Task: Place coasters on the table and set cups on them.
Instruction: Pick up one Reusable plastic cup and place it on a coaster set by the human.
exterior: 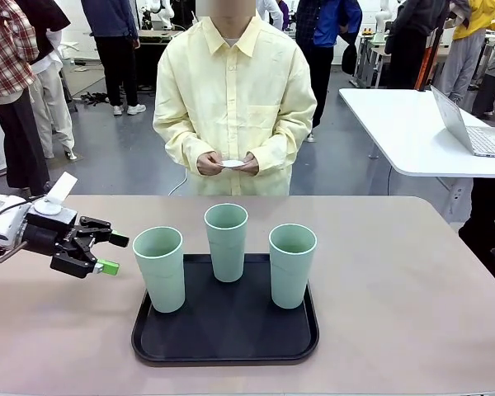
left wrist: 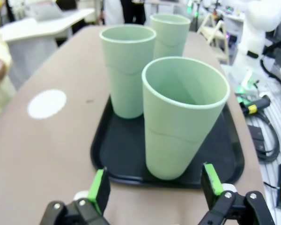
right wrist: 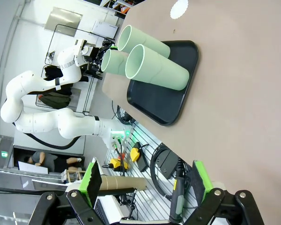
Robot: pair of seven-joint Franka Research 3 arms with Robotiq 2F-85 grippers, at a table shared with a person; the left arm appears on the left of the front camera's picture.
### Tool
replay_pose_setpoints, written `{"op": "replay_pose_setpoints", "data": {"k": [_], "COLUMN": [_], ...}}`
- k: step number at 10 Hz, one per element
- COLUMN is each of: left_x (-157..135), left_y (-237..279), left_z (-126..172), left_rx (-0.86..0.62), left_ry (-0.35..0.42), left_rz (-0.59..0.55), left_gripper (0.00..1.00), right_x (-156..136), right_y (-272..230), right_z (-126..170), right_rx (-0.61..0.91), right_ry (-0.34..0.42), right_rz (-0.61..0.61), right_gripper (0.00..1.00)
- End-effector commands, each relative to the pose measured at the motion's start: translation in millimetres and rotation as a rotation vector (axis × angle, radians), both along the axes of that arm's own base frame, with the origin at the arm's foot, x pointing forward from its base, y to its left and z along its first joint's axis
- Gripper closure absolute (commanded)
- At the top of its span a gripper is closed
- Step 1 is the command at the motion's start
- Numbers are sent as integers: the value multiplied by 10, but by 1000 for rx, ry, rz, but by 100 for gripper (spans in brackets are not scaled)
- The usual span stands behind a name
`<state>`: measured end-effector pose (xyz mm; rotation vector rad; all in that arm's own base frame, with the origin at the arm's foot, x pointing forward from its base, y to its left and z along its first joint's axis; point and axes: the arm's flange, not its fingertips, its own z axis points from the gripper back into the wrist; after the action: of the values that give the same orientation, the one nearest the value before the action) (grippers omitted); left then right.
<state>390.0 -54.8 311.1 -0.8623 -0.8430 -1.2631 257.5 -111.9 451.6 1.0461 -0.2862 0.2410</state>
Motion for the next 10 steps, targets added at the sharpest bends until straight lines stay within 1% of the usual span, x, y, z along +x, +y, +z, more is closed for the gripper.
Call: {"op": "replay_pose_setpoints", "data": {"k": [1, 2, 5, 6, 7, 9, 10], "left_x": [-172, -193, -168, -179, -200, -223, -235], "left_y": [-132, -149, -145, -164, -205, -285, -306], "left_z": [-106, -137, -196, -226, -243, -288, -309], "left_rx": [3, 10, -99, -136, -158, -171, -178], "left_ry": [8, -12, -68, -97, -88, -90, -73], "left_rz": [45, 41, 7, -11, -53, -90, -105], "left_gripper": [0, 0, 0, 0, 0, 0, 0], "right_x": [43, 43, 43, 43, 43, 43, 43], "right_y": [1, 1, 1, 1, 1, 1, 1], "right_z": [6, 6, 6, 6, 6, 6, 6], "right_rx": [37, 37, 37, 37, 37, 37, 37], "right_ry": [-26, -26, -26, -26, -26, -26, -26], "right_rz": [-1, -1, -1, -1, -1, -1, -1], "right_gripper": [0, 0, 0, 0, 0, 0, 0]}}
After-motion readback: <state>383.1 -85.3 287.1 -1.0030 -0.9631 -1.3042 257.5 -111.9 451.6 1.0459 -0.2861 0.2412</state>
